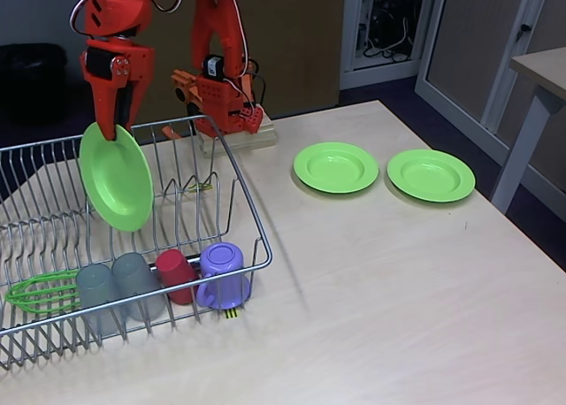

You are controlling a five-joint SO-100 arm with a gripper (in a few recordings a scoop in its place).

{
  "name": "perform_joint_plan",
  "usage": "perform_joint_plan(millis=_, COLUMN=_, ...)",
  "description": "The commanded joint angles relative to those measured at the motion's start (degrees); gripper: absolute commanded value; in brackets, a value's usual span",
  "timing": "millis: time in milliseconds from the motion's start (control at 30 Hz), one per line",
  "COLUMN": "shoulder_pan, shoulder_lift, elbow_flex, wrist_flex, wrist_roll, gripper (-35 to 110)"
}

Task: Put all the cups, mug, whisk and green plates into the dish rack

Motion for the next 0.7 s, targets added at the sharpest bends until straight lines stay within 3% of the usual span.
perform_joint_plan(millis=0, shoulder_pan=0.7, shoulder_lift=-0.2, elbow_flex=0.6, wrist_flex=-0.9, wrist_roll=-0.7, gripper=0)
perform_joint_plan(millis=667, shoulder_pan=7.7, shoulder_lift=-9.8, elbow_flex=-1.2, wrist_flex=-3.2, wrist_roll=-6.3, gripper=0)
